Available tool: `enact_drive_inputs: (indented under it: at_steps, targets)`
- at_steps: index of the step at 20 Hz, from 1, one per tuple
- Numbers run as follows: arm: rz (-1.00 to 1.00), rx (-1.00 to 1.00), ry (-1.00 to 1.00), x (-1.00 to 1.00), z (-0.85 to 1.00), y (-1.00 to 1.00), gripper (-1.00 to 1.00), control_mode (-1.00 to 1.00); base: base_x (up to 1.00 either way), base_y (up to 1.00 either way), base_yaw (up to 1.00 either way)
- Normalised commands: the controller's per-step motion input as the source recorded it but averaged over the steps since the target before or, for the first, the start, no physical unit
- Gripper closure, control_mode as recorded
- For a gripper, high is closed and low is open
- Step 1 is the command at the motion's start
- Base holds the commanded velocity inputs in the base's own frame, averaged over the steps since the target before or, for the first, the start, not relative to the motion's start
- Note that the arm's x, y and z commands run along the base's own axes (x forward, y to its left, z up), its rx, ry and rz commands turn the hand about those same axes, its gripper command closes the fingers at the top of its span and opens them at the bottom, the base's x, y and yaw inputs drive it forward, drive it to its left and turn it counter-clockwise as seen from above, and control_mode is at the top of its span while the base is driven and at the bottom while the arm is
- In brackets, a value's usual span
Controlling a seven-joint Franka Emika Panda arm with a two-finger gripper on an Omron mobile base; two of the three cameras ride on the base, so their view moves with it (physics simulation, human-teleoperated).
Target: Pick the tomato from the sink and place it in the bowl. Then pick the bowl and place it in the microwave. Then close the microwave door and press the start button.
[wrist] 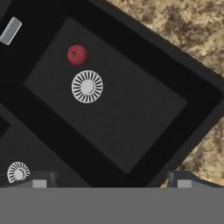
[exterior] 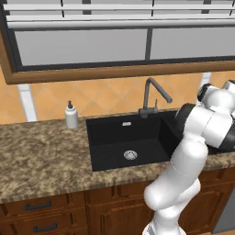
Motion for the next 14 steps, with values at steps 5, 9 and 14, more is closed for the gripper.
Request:
enact_drive_inputs:
  at_steps: [5, 9, 14]
  targets:
    - [0.00, 0.09, 0.02, 0.61, -0.23, -0.34, -1.00, -1.00, 0.00, 0.00, 0.00]
    - [-0.04, 0.00, 0.05, 0.35, -0.18, -0.25, -1.00, -1.00, 0.00, 0.00, 0.00]
    - [-0.16, 0.00, 0.00, 0.28, -0.26, -0.03, -1.00, -1.00, 0.00, 0.00, 0.00]
